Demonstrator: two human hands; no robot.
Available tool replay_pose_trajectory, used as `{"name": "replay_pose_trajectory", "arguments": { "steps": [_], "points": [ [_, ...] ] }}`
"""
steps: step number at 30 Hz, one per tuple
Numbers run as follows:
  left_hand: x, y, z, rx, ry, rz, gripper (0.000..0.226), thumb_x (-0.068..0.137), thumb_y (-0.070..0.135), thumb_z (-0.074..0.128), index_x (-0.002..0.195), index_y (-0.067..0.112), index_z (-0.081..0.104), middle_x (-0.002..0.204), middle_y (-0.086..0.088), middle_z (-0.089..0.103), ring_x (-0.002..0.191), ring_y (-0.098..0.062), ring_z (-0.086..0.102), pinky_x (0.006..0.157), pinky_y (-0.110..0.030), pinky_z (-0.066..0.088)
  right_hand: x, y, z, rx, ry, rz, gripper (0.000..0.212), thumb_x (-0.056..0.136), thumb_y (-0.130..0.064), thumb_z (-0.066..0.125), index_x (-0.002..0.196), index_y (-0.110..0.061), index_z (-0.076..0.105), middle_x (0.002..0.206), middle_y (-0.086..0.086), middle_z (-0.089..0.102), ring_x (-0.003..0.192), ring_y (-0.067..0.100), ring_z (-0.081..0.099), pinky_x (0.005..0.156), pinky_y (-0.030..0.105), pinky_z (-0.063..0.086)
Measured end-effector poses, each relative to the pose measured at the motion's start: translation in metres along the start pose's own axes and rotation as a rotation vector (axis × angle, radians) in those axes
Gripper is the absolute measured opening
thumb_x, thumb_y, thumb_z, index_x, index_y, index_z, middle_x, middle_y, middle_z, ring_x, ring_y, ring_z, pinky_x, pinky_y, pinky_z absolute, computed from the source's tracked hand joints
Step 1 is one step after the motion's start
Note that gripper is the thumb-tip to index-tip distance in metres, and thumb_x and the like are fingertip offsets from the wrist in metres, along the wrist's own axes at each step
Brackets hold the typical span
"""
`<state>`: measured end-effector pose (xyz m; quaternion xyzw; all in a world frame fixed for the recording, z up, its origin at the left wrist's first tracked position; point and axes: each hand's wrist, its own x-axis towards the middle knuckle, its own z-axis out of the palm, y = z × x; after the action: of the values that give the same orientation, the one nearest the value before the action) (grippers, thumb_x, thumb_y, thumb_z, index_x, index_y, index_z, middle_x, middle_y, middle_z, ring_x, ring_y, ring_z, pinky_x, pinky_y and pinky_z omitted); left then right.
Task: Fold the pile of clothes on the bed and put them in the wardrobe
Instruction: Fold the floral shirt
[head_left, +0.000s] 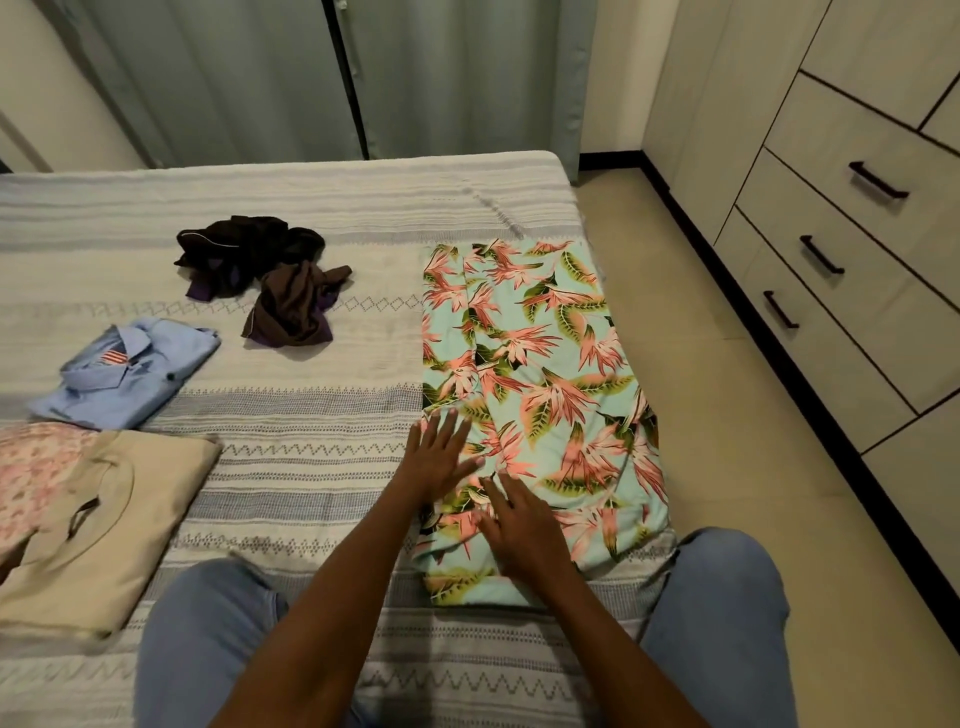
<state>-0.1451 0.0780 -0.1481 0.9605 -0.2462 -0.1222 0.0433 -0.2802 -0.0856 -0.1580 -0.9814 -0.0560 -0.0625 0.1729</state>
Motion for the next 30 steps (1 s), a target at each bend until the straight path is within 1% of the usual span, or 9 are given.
{"name": "replay_pose_trajectory", "arguments": {
  "steps": [2, 8, 13, 15, 18, 22, 25, 28, 30],
  "points": [
    [0.002, 0.001, -0.007, 0.028, 0.025, -0.015, 0.106, 0.077, 0.082, -0.017, 0.159, 0.019, 0.004, 0.166, -0.008, -0.005, 0.152, -0.032, -0.008, 0.119, -0.054, -0.005, -0.003, 0.004, -0.007, 0.038, 0.004, -0.041, 0.057, 0.102, -0.050, 0.036, 0.144, -0.014, 0.051, 0.142, 0.011, 0.057, 0.131, 0.028, 0.054, 0.102, 0.041, 0.049],
    [0.002, 0.039, -0.016, -0.020, 0.129, 0.137, 0.093, 0.093, 0.072, -0.005, 0.154, 0.011, 0.032, 0.160, -0.012, 0.029, 0.150, -0.031, 0.022, 0.122, -0.047, 0.004, -0.010, 0.041, -0.033, 0.145, 0.177, 0.049, 0.043, 0.103, -0.040, 0.038, 0.129, -0.017, 0.064, 0.105, 0.003, 0.073, 0.090, 0.019, 0.068, 0.075, 0.036, 0.056],
    [0.036, 0.104, -0.034, -0.058, 0.101, 0.274, 0.082, 0.098, 0.067, 0.010, 0.150, 0.010, 0.038, 0.156, -0.012, 0.037, 0.144, -0.031, 0.033, 0.119, -0.044, 0.021, -0.034, 0.096, -0.060, 0.251, 0.530, 0.572, 0.030, 0.092, -0.023, 0.053, 0.116, -0.014, 0.069, 0.110, 0.009, 0.070, 0.098, 0.032, 0.064, 0.081, 0.040, 0.054],
    [0.053, 0.130, -0.040, -0.054, 0.080, 0.325, 0.064, 0.103, 0.053, 0.027, 0.150, 0.010, 0.038, 0.156, -0.013, 0.038, 0.143, -0.031, 0.035, 0.117, -0.043, 0.025, -0.047, 0.119, -0.067, 0.318, 0.467, 0.823, 0.036, 0.091, -0.017, 0.057, 0.126, -0.013, 0.063, 0.122, 0.012, 0.063, 0.110, 0.037, 0.058, 0.091, 0.045, 0.048],
    [0.083, 0.158, -0.044, -0.052, 0.076, 0.400, 0.052, 0.105, 0.036, 0.040, 0.152, 0.015, 0.035, 0.157, -0.011, 0.036, 0.142, -0.031, 0.037, 0.114, -0.042, 0.031, -0.053, 0.145, -0.070, 0.644, 0.278, 1.164, 0.049, 0.089, -0.030, 0.060, 0.134, -0.012, 0.054, 0.130, 0.015, 0.060, 0.116, 0.037, 0.057, 0.100, 0.046, 0.045],
    [0.127, 0.184, -0.049, 0.073, -0.039, 0.406, 0.055, 0.104, 0.046, 0.032, 0.153, 0.020, 0.035, 0.161, -0.009, 0.028, 0.146, -0.033, 0.030, 0.117, -0.044, 0.029, -0.055, 0.147, -0.073, 0.962, 0.275, 1.193, 0.049, 0.092, -0.042, 0.064, 0.108, 0.004, 0.068, 0.103, 0.022, 0.071, 0.095, 0.037, 0.068, 0.083, 0.042, 0.056],
    [0.158, 0.204, -0.049, 0.159, -0.106, 0.448, 0.081, 0.090, 0.061, 0.004, 0.151, 0.020, 0.038, 0.162, -0.006, 0.027, 0.148, -0.036, 0.024, 0.117, -0.050, 0.026, -0.054, 0.148, -0.070, 0.992, 0.288, 1.202, 0.043, 0.095, -0.037, 0.064, 0.072, -0.001, 0.064, 0.070, 0.015, 0.065, 0.071, 0.032, 0.064, 0.066, 0.033, 0.044],
    [0.169, 0.232, -0.056, 0.263, -0.145, 0.394, 0.058, 0.103, 0.050, 0.029, 0.154, 0.024, 0.031, 0.162, -0.001, 0.027, 0.148, -0.037, 0.020, 0.119, -0.049, 0.020, -0.046, 0.148, -0.071, 1.119, 0.408, 1.261, 0.010, 0.095, -0.024, 0.065, 0.091, -0.015, 0.066, 0.084, 0.003, 0.066, 0.083, 0.023, 0.063, 0.072, 0.028, 0.046],
    [0.175, 0.248, -0.056, 0.281, -0.141, 0.349, 0.057, 0.102, 0.050, 0.036, 0.152, 0.022, 0.035, 0.156, -0.006, 0.038, 0.144, -0.035, 0.028, 0.117, -0.047, 0.021, -0.043, 0.142, -0.077, 1.154, 0.515, 1.282, 0.013, 0.096, -0.022, 0.065, 0.107, -0.015, 0.067, 0.093, 0.002, 0.066, 0.089, 0.021, 0.063, 0.070, 0.026, 0.049]
  ]
}}
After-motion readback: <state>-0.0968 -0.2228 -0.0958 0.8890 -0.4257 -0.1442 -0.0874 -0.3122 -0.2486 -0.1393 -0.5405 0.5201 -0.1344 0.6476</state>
